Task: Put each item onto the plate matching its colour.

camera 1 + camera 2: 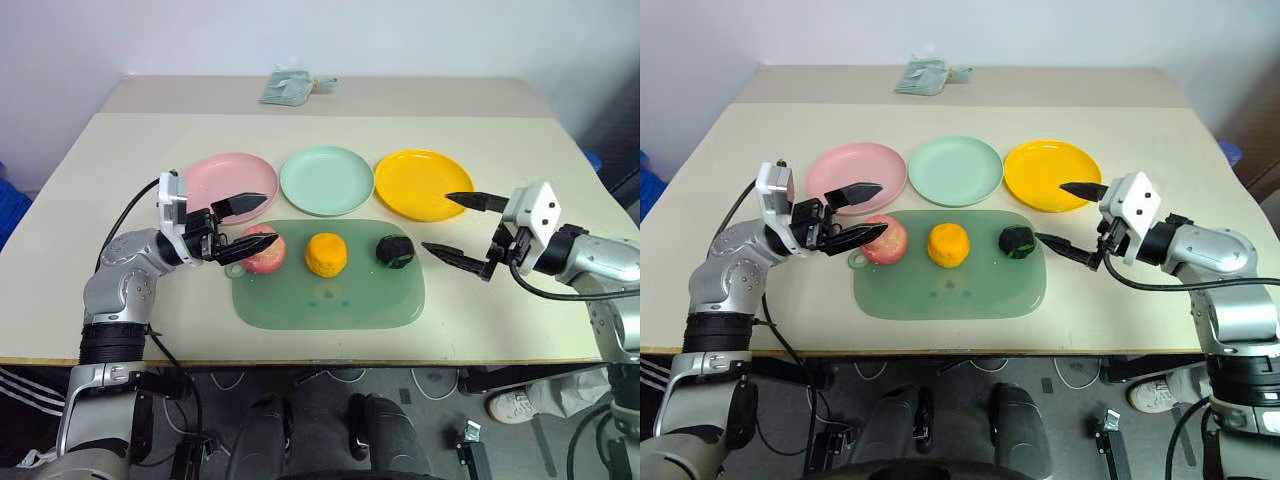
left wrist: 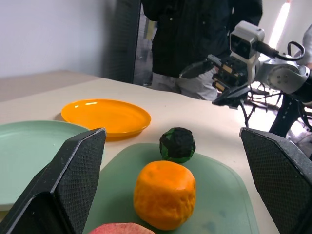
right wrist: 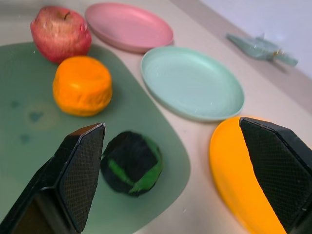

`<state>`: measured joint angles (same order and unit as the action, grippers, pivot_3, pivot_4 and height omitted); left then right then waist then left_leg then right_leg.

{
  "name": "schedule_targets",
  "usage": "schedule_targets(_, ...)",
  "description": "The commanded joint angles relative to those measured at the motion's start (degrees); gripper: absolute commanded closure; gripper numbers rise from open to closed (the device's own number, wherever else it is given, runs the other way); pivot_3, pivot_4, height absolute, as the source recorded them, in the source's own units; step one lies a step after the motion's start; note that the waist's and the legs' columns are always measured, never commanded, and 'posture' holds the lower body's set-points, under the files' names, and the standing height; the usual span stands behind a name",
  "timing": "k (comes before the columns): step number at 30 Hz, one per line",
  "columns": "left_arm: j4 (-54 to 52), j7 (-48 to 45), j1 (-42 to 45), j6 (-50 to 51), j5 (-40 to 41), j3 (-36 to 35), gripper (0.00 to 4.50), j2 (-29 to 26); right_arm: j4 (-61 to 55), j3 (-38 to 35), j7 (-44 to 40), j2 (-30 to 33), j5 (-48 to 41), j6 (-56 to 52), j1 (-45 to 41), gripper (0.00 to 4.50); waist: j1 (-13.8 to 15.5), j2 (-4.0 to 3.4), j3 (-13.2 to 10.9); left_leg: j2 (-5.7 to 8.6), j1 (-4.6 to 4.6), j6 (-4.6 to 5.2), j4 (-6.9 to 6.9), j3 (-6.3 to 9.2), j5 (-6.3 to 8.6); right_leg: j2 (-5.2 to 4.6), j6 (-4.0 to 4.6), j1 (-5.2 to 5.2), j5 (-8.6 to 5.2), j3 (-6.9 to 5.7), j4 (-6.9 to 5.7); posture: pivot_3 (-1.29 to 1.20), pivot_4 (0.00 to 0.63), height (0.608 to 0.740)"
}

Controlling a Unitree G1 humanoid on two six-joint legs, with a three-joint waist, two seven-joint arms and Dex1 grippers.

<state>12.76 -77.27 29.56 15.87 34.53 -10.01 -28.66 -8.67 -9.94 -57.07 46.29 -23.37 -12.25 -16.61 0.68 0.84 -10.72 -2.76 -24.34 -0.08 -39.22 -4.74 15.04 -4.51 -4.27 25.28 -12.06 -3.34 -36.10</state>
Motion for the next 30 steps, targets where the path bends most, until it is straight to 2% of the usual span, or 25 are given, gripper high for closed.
schedule_targets(1,-0.7,-0.9,-0.1,-0.7,1.4,-1.7,0.0,-1.5,-1.0,-0.8,0.1,0.5,-0.2,0.1,-0.9,0.01,0.0,0.0,0.0,0.0,0.0,0.0,0.0,0.0,0.0,0.0,0.0,0.0,0.0,0.0,0.0,0.0,0.15,0.74)
schedule_targets(9,5.6,-4.3,3.5,-2.8,0.6,-2.1,0.0,-4.4,-3.7,-1.3,1.7,-0.5,-1.3,-1.0,0.3,0.01,0.1,0.0,0.0,0.0,0.0,0.0,0.0,0.0,0.0,0.0,0.01,0.0,0.0,0.0,0.0,0.0,0.15,0.74)
schedule_targets(13,10.0,-7.1,5.3,-4.0,0.9,-3.6,0.0,-6.8,-6.5,1.7,4.6,-3.1,-0.5,-2.5,-1.3,0.01,-0.1,0.0,0.0,0.0,-0.01,0.0,0.0,0.0,0.0,0.0,0.01,0.0,0.0,-0.01,0.01,0.0,0.15,0.74)
schedule_targets(22,13.8,-5.3,9.6,-6.6,-1.6,-2.4,0.0,-6.0,-8.1,2.8,4.9,-5.6,-2.2,-3.7,-3.3,0.01,0.1,0.01,0.0,-0.01,-0.03,0.0,0.0,0.0,0.0,0.0,0.0,0.01,0.0,-0.01,0.01,0.0,0.15,0.74)
schedule_targets(30,15.4,-7.8,11.4,-2.3,-3.0,0.0,0.0,-8.1,-15.4,3.3,8.0,-5.5,-8.9,-16.0,-5.6,0.01,-0.1,0.01,0.0,-0.02,-0.02,0.0,0.0,-0.01,0.0,0.01,0.0,0.02,0.0,-0.01,-0.02,0.0,0.15,0.74)
